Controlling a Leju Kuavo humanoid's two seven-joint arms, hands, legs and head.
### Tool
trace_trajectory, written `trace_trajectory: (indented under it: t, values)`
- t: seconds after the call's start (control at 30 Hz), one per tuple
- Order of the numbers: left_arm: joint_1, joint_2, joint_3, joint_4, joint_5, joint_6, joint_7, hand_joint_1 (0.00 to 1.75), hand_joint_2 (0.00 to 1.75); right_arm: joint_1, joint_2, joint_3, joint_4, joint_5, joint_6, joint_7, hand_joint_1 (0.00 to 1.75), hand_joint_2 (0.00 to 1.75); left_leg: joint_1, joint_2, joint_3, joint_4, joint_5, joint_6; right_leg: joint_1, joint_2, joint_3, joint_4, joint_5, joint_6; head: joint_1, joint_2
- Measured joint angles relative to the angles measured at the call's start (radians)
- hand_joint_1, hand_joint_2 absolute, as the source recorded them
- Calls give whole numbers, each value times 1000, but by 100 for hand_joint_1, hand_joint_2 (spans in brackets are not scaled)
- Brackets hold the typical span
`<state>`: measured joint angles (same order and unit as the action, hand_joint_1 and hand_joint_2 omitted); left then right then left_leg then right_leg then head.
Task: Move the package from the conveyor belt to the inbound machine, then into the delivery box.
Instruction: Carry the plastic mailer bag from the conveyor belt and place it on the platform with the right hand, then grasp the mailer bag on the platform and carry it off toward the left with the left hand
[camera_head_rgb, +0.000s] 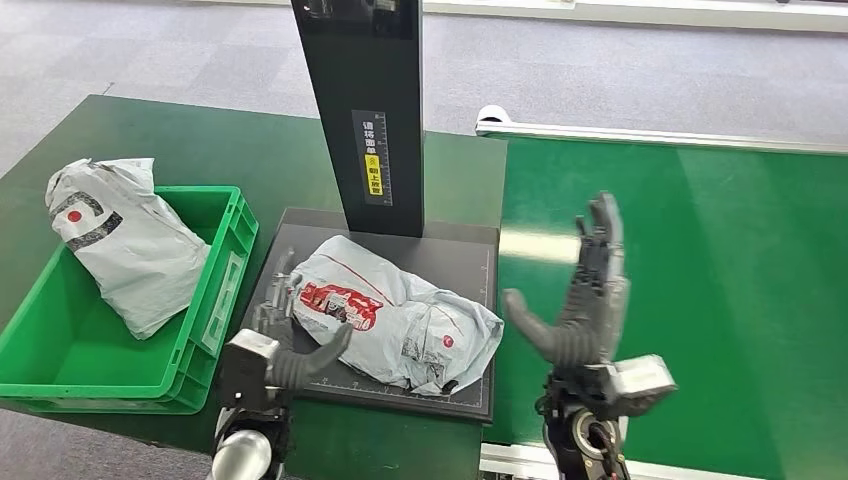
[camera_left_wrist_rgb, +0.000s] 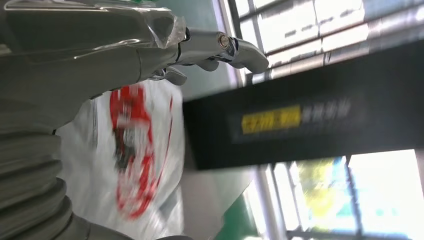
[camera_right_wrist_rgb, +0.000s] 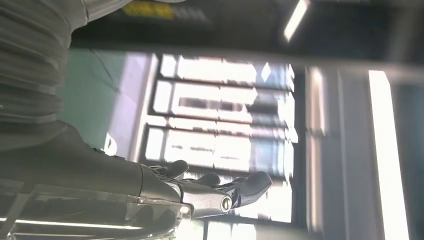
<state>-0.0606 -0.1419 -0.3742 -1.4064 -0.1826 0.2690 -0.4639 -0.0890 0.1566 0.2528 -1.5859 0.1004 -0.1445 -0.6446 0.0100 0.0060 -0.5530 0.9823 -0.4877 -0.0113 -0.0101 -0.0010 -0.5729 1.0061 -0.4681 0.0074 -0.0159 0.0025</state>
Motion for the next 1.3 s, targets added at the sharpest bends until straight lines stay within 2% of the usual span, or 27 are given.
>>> trace_trajectory:
  t: [0.1, 0.23, 0.47, 0.63, 0.8, 0.93, 1.0, 1.1, 1.3]
  values:
    - [-22, -8, -41, 51, -54, -50, 32, 0, 175, 48, 7, -44, -117, -42, -42, -12, 0, 175, 0, 0, 0, 0, 0, 0, 0, 0, 0, 0, 0, 0, 0, 0]
    - [-59, -42, -93, 140, -78, -105, 44, 0, 175, 80, 12, -81, -202, -63, -64, -13, 0, 175, 0, 0, 0, 0, 0, 0, 0, 0, 0, 0, 0, 0, 0, 0]
    - [-113, -84, -153, 266, -101, -111, 45, 0, 175, 101, 14, -106, -252, -67, -74, -12, 0, 175, 0, 0, 1, 0, 0, 0, 0, 1, 0, 0, 0, 0, 0, 0]
    - [-149, -99, -178, 336, -153, -83, 48, 0, 175, 102, 15, -111, -259, -69, -74, -12, 0, 175, 0, 0, 0, 0, 0, 0, 0, 0, 0, 0, 0, 0, 0, 0]
    - [-223, -129, -204, 487, -198, 4, 34, 2, 175, 93, 22, -112, -259, -74, -82, -6, 0, 175, 0, 0, 0, 0, 0, 0, 0, 0, 1, 0, 0, 0, 0, 0]
    - [-279, -144, -217, 614, -261, 156, 33, 130, 175, 82, 27, -113, -258, -74, -99, 2, 0, 175, 0, 0, 1, 0, 0, 0, 0, 0, 1, 0, 1, 0, 0, 0]
    - [-303, -149, -222, 677, -296, 242, 39, 145, 175, 77, 28, -113, -256, -68, -112, 6, 0, 175, 0, 0, 1, 0, 0, 0, 0, 0, 1, 0, 1, 0, 0, 0]
    - [-330, -155, -223, 749, -324, 307, 41, 167, 175, 71, 28, -114, -253, -60, -129, 7, 0, 175, 0, 0, 0, 0, 0, 0, 0, 0, 1, 0, 0, 0, 0, 0]
    - [-364, -161, -226, 852, -417, 413, 68, 168, 175, 62, 27, -113, -242, -57, -164, 9, 0, 175, 0, 0, 0, 0, 0, 0, 0, 0, 1, 0, 0, 0, 0, 0]
